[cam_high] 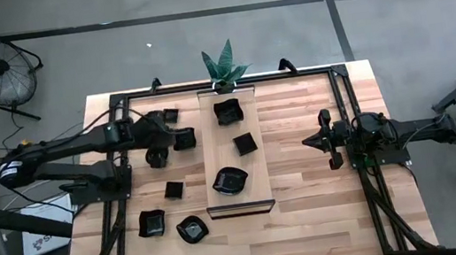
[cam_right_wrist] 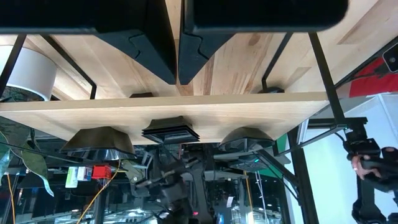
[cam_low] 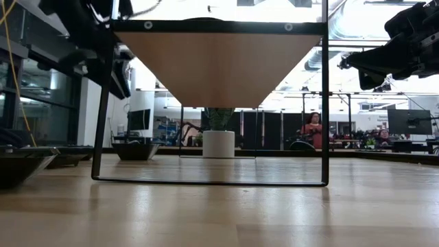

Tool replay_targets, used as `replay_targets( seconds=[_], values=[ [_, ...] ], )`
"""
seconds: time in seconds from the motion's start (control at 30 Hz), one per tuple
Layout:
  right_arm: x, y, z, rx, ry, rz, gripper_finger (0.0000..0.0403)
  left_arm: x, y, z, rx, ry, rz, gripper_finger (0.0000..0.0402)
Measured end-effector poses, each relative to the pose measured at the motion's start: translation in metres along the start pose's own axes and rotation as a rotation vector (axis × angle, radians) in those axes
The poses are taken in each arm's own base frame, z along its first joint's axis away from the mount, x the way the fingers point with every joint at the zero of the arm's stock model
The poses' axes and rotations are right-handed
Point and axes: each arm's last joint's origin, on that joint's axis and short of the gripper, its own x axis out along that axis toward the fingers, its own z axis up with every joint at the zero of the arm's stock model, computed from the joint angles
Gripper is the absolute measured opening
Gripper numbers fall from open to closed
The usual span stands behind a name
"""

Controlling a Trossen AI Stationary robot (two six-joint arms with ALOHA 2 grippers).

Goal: Pick & Place Mini shaped plates
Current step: Stack the black distorted square plate on top of the black distorted square plate on the shelf

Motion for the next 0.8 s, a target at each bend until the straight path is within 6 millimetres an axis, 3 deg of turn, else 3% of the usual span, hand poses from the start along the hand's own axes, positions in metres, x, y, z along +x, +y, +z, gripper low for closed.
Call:
replay_targets(
  seconds=[0.27,0.47,0.8],
  values=[
    [0.0,0.0,0.0,0.0,0.0,0.0,0.0012,0.024,0.028,-0.016,-0.598,0.151,0.126,0.0099],
    [0.0,0.0,0.0,0.0,0.0,0.0,0.0012,0.042,0.041,-0.028,-0.982,0.204,0.073,0.0099],
    [0.0,0.0,0.0,0.0,0.0,0.0,0.0012,0.063,0.045,-0.033,-1.227,0.267,0.021,0.0099]
  ],
)
